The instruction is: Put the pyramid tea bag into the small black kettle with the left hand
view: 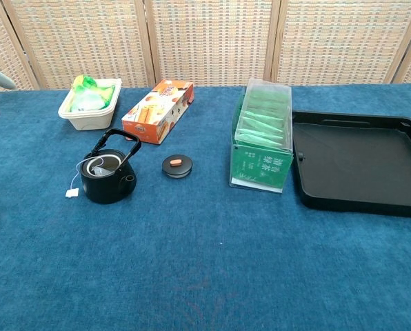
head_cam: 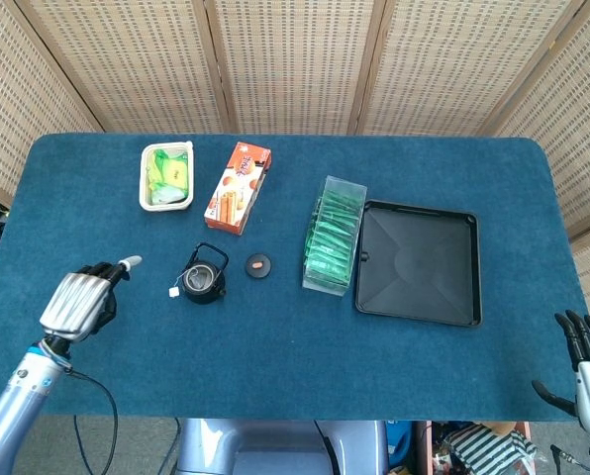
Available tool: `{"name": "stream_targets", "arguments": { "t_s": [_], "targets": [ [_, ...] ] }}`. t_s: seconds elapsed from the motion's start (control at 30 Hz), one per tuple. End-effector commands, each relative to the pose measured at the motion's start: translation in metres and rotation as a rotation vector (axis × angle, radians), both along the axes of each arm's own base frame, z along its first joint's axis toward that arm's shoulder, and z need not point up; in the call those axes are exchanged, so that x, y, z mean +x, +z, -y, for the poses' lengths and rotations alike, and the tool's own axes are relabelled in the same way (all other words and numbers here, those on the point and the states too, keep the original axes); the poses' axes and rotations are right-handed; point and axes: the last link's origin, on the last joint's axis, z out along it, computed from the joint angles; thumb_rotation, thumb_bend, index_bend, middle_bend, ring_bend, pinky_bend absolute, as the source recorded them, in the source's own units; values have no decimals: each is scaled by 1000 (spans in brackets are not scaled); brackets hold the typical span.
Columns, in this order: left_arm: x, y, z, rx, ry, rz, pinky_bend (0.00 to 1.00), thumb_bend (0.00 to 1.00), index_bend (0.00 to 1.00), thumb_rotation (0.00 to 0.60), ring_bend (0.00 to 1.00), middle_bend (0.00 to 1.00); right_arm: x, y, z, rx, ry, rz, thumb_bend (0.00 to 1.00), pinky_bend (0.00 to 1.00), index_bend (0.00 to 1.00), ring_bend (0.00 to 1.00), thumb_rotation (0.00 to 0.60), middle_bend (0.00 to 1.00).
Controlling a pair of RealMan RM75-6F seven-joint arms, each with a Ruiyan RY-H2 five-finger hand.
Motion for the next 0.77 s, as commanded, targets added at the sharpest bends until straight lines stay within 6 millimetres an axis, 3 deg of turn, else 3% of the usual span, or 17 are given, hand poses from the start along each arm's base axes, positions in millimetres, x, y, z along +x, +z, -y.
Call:
{"name": "stream_targets", "arguments": {
  "t_s": [0.03, 0.1, 0.2, 0.57, 0.77],
  "targets": [
    [-15, 8, 17, 79, 6, 51, 211, 812, 147, 600, 148, 221, 2, 0, 3, 2, 12, -3, 19, 64, 107, 0, 600, 149],
    [-22, 10, 27, 113, 13, 72, 162, 702, 147, 600, 108, 170, 4, -1, 5, 7, 23, -5, 19, 64, 107, 0, 600, 147],
    [-32, 12, 40, 157, 21, 106, 116, 643, 147, 600, 77, 136, 7, -2, 8, 19, 37, -8, 19, 64, 107, 0, 600, 147],
    [-64, 14, 88, 256, 107, 166, 60, 639, 147, 600, 39, 102, 14, -9, 15, 60, 77, -2, 19, 64, 107, 0, 600, 148],
    [-65, 13, 92, 253, 114, 159, 60, 639, 147, 600, 39, 101, 15, -10, 15, 62, 80, -2, 19, 64, 107, 0, 600, 148]
  ]
}}
